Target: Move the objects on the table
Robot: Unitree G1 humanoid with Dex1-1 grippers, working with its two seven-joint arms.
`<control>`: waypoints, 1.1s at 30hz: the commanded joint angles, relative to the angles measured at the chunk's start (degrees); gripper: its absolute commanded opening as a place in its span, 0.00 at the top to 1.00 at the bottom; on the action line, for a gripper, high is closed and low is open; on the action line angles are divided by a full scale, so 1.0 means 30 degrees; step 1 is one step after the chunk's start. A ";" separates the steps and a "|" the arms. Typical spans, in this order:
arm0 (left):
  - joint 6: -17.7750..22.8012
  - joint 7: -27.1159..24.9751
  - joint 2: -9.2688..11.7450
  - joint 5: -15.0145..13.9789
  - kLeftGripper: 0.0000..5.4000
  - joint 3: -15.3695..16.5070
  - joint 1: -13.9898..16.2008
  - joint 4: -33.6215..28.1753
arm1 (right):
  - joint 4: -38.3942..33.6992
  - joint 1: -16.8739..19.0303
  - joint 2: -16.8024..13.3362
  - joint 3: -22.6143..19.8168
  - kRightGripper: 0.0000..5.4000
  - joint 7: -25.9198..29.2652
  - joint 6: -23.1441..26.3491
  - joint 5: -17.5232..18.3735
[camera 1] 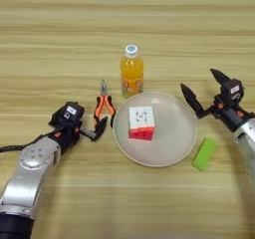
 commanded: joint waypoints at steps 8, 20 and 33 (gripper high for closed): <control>0.0395 0.0315 0.0086 0.0442 0.00 -0.0047 0.0165 0.0382 | -0.0225 -0.0438 0.0142 -0.0240 0.00 -0.0108 -0.0057 0.0144; 0.0530 0.0045 0.0083 0.0337 0.17 -0.0163 0.0142 0.0327 | -0.0122 -0.0576 0.0149 -0.0350 0.00 -0.0145 -0.0051 0.0103; 0.0839 -0.0289 -0.0094 -0.0063 0.41 -0.0158 0.0058 0.0292 | -0.0034 -0.0720 0.0148 -0.0486 0.00 -0.0352 -0.0027 0.0012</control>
